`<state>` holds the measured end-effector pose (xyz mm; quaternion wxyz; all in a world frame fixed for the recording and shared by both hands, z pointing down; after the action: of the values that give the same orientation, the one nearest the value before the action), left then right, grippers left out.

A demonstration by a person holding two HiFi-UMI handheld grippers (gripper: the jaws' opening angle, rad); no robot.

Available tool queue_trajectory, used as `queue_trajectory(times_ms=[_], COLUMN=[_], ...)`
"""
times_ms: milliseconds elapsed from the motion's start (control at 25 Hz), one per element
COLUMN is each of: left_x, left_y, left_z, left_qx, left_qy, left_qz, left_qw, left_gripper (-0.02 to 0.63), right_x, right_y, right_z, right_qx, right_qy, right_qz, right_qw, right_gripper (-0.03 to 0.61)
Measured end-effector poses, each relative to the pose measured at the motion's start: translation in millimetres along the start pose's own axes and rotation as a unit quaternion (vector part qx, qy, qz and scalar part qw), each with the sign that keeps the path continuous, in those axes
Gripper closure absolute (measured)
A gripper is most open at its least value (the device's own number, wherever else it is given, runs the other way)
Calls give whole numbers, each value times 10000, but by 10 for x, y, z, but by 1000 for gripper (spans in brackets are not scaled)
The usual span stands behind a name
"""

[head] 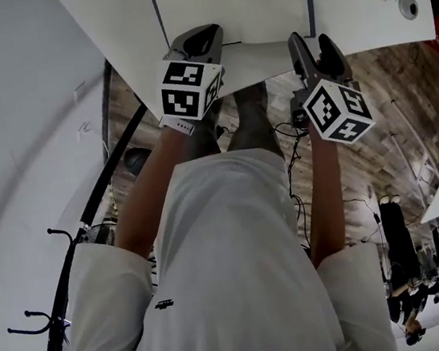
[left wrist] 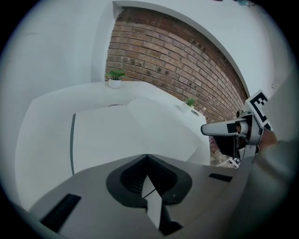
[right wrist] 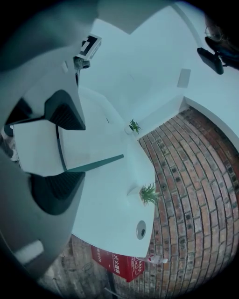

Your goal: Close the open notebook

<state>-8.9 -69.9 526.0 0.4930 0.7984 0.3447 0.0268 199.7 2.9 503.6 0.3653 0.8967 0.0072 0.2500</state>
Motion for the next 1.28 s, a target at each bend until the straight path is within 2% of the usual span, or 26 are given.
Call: queue_trajectory(times_ms=[400, 640, 1280], left_x=[-26, -34, -24], left_y=[56, 66, 51], left_z=[-49, -59, -51], left_qx=[15, 94, 63], left_qy=[25, -58, 181], left_qz=[71, 87, 116], left_qw=[10000, 9999, 9997], left_gripper=[604, 604, 604], right_x=[88, 156, 128], right_y=[103, 159, 166], right_z=[-68, -146, -130], right_qx=[-177, -304, -299], right_qy=[229, 555, 615], right_qz=[74, 206, 439], right_qw=[9996, 9978, 9967], right_gripper=[265, 256, 256])
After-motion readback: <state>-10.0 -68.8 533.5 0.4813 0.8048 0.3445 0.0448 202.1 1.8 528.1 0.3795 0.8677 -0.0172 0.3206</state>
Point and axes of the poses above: the fingertips, and each gripper's own axes: y forward along the fingers, x to its right, z out of its top, the point moved 6 cm from there along -y, backward along the fingers, and after that the axes turned 3 degrees about -y, right-handed, at the moved point
